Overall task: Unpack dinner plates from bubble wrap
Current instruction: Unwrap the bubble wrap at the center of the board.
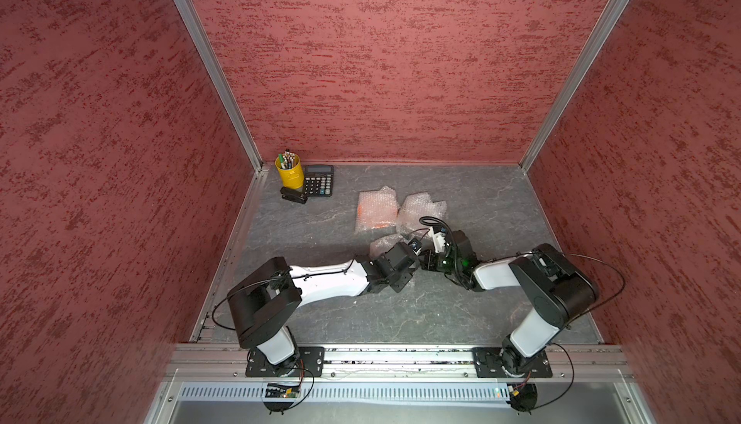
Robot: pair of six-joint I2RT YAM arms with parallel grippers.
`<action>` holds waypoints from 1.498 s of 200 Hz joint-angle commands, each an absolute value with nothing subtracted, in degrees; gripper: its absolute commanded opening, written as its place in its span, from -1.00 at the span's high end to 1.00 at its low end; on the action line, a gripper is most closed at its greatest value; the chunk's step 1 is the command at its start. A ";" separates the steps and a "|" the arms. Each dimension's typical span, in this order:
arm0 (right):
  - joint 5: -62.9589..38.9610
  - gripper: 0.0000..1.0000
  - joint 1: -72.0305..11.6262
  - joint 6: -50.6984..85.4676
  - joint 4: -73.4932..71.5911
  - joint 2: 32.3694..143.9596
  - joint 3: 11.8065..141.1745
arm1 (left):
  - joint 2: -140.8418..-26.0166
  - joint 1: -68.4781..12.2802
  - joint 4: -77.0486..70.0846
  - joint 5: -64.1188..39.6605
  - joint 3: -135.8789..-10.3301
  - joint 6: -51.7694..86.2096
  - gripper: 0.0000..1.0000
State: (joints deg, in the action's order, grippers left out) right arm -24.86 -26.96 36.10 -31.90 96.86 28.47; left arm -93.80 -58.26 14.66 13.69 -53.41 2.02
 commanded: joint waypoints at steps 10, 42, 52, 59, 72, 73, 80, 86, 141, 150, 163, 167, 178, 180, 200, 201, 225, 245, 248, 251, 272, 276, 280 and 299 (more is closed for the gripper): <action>-24.06 1.00 -27.06 36.74 -31.37 96.15 28.92 | -96.54 -58.62 17.21 16.52 -55.95 -0.88 0.06; -24.22 1.00 -27.06 36.83 -31.27 95.98 28.78 | -99.44 -59.34 18.13 20.99 -57.76 -0.97 0.18; -24.20 1.00 -27.03 36.81 -31.29 95.98 28.83 | -100.21 -59.65 18.35 22.14 -58.22 -1.11 0.28; -24.25 1.00 -27.03 36.78 -31.29 96.02 28.83 | -100.57 -59.83 18.33 22.99 -58.56 -1.09 0.43; -24.16 1.00 -26.98 36.82 -31.29 96.06 28.75 | -100.98 -60.09 18.46 23.97 -58.82 -0.98 0.67; -24.12 1.00 -26.98 36.83 -31.29 96.06 28.79 | -100.98 -60.15 18.46 24.03 -58.85 -1.02 0.69; -24.16 1.00 -27.05 36.83 -31.29 96.06 28.69 | -100.98 -60.35 18.29 24.55 -58.78 -0.93 0.84; -24.10 1.00 -27.00 36.83 -31.29 96.06 28.72 | -100.81 -60.46 18.12 24.69 -58.72 -0.89 0.97; -22.04 1.00 -27.06 37.44 -30.63 96.36 28.65 | -95.34 -61.08 13.91 24.14 -53.94 0.76 1.00; -21.81 1.00 -27.06 37.66 -30.66 96.43 28.58 | -94.11 -61.03 12.97 23.96 -52.81 1.05 1.00; -21.32 1.00 -27.00 37.87 -30.59 96.42 28.56 | -92.43 -61.07 11.88 23.87 -51.20 1.59 1.00; -21.23 1.00 -27.07 37.92 -30.59 96.49 28.56 | -92.07 -61.08 11.44 23.72 -50.78 1.74 1.00; -21.26 1.00 -27.00 37.97 -30.59 96.60 28.65 | -90.81 -60.99 10.61 23.72 -49.66 2.27 1.00; -21.25 1.00 -26.99 37.97 -30.59 96.59 28.65 | -90.66 -60.99 10.45 23.73 -49.42 2.39 1.00; -21.43 1.00 -27.07 38.06 -30.65 96.74 28.74 | -88.94 -60.76 8.82 23.97 -47.81 3.51 1.00; -21.53 1.00 -27.07 38.06 -30.71 96.71 28.74 | -88.85 -60.74 8.81 23.98 -47.77 3.56 1.00; -22.27 0.94 -27.06 37.80 -31.69 95.50 28.33 | -87.18 -60.08 7.75 24.84 -46.28 6.66 1.00; -21.76 0.60 -27.02 37.04 -31.84 93.15 27.60 | -85.78 -59.43 7.15 25.68 -45.02 11.06 1.00; -21.70 0.55 -27.03 36.82 -31.78 92.79 27.60 | -85.66 -59.31 7.18 25.82 -44.86 11.93 1.00; -21.60 0.49 -27.02 36.68 -31.69 92.36 27.49 | -85.39 -59.19 7.10 25.88 -44.76 12.74 1.00; -20.98 0.27 -27.14 35.22 -31.00 89.55 27.33 | -83.65 -58.75 5.04 25.46 -42.97 17.47 1.00; -20.78 0.25 -27.15 35.04 -30.75 88.95 27.29 | -83.28 -58.79 4.54 25.38 -42.54 18.30 1.00; -20.59 0.25 -27.16 34.78 -30.53 88.39 27.33 | -82.82 -58.80 4.04 25.38 -42.15 19.03 1.00; -20.39 0.24 -27.23 33.40 -29.47 86.03 27.49 | -80.65 -58.62 1.32 25.29 -39.80 22.29 1.00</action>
